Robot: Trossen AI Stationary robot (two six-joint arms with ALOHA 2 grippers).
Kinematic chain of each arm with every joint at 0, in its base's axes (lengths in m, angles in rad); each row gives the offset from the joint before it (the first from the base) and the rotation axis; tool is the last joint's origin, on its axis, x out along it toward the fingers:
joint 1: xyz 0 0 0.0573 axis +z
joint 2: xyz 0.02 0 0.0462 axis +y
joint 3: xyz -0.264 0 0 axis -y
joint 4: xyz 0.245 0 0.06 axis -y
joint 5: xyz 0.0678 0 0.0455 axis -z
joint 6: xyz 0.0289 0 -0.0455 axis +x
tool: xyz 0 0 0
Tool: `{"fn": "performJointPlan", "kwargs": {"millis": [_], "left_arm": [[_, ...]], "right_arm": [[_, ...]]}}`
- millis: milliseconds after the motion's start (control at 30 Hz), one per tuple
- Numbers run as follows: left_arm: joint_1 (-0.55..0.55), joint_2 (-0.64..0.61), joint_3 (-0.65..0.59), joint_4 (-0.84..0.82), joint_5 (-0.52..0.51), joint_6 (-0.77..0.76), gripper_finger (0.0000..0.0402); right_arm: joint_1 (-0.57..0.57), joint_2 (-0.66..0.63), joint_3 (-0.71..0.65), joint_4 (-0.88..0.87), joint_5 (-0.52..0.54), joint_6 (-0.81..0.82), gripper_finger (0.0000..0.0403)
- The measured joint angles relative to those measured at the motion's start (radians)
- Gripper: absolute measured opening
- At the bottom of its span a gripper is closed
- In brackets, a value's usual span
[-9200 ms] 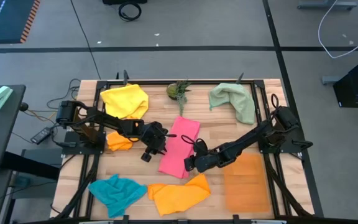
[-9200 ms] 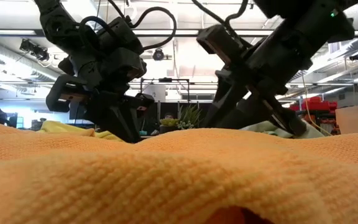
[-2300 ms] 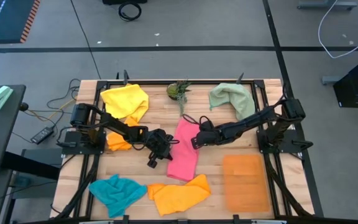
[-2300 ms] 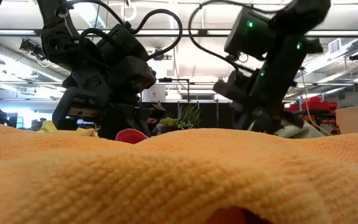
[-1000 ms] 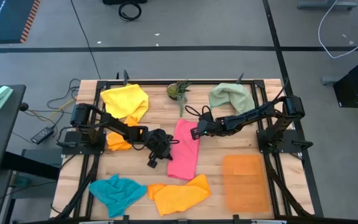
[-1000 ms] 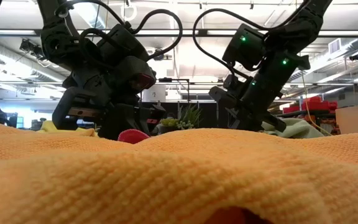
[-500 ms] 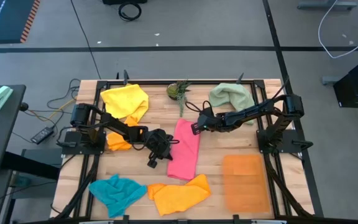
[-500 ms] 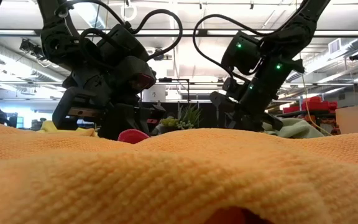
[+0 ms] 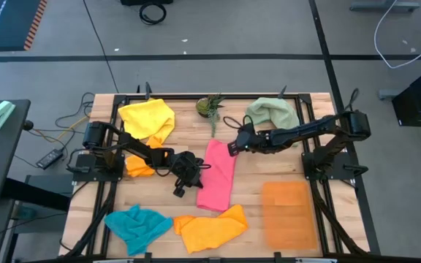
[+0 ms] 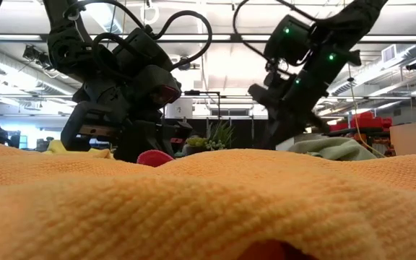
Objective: Fold microfiber towels
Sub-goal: Fold the pink microfiber towel
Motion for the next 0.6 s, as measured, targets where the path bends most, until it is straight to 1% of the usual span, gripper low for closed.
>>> {"fn": "performJointPlan", "kwargs": {"millis": [33,67,200,367,600], "left_arm": [[0.000,0.000,0.000,0.001,0.000,-0.001,0.0013],[0.000,0.000,0.000,0.001,0.000,-0.001,0.0013],[0.000,0.000,0.000,0.003,0.000,-0.004,0.0018],[0.000,0.000,-0.001,0.006,0.000,-0.004,0.0021],[0.000,0.000,0.001,0.011,0.000,-0.023,0.0010]], "right_arm": [[-0.002,-0.013,0.000,0.001,0.013,0.000,0.0020],[-0.006,-0.024,0.000,0.001,0.019,0.004,0.0012],[-0.012,-0.048,0.000,0.001,0.019,0.027,0.0004],[-0.012,-0.040,0.000,0.012,-0.001,0.060,0.0003],[-0.031,-0.006,0.001,0.017,-0.175,0.141,0.0002]]}}
